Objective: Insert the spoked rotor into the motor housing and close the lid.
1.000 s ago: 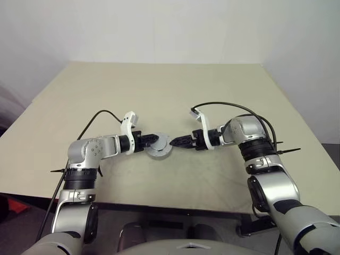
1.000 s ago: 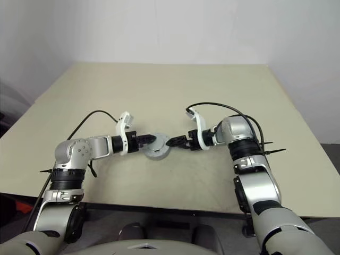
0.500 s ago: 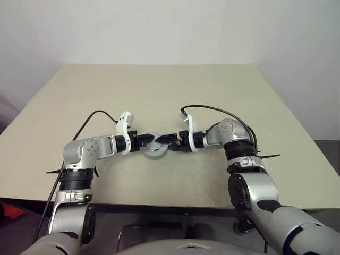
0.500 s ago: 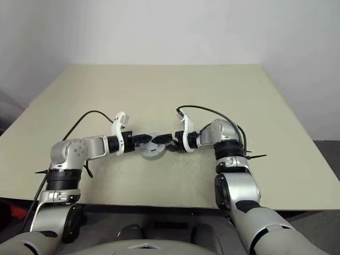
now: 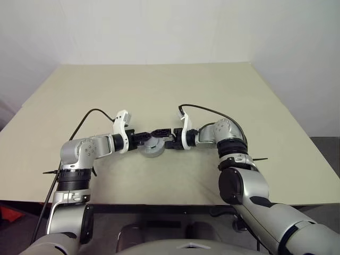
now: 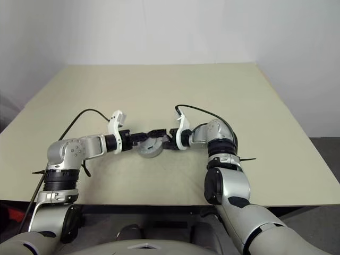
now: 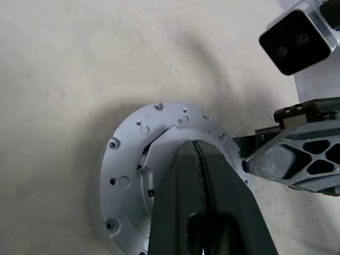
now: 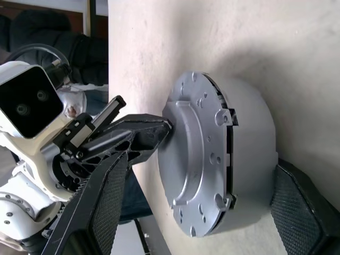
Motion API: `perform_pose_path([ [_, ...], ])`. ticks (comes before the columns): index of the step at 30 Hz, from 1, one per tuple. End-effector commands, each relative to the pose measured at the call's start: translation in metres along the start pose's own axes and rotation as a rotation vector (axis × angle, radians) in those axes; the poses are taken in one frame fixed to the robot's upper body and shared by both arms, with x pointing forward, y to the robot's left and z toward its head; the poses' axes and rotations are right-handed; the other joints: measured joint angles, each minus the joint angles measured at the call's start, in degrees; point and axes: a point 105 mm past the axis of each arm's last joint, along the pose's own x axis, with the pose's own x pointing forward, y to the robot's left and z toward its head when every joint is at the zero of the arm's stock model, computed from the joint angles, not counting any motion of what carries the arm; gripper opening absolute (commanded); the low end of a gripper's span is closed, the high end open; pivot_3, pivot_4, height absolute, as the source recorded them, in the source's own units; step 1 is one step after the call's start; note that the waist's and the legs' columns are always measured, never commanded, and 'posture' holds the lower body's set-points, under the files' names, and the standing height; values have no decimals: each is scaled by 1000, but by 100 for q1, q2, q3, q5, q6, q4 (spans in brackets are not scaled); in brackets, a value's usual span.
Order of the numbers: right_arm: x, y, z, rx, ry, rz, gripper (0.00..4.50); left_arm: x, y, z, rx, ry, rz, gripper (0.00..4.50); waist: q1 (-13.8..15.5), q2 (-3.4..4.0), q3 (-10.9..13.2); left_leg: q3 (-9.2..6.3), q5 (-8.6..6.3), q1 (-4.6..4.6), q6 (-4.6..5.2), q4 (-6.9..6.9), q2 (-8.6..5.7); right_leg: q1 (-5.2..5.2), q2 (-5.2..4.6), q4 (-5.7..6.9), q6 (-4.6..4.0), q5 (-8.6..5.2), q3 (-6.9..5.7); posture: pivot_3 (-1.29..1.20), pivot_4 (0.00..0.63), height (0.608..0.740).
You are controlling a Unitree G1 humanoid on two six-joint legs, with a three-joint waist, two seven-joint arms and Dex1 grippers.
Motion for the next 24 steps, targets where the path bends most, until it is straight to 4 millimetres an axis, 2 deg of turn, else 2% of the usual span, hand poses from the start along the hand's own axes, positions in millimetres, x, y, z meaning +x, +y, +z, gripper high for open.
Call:
perform_pose_path([
  [1,10,56,10,-64,-21,201,4093,5,19,-31,-50,117,89,0,-1,-2,3,0,0,-2,0,0,0,-2,0,0,-22,13,0,0,0,740],
  [8,10,55,15,-67,-50,195,2138,5,19,-31,-46,118,93,0,19,-5,9,0,0,-16,0,0,0,-15,0,0,-28,15,0,0,0,740],
  [15,6,66,18,-82,-57,247,2049,6,19,-30,-40,114,94,0,30,-6,10,0,0,-22,1,0,-3,-15,-2,-1,-31,16,0,0,0,740],
  [21,7,61,21,-73,-74,225,2049,6,19,-29,-35,107,93,0,33,-6,10,0,0,-23,1,0,-3,-15,-2,-1,-32,17,0,0,0,740],
  [24,7,59,24,-54,-93,220,2049,5,18,-23,-21,63,83,0,33,-6,10,0,0,-23,1,1,-3,-15,-2,0,-32,17,0,0,0,740],
])
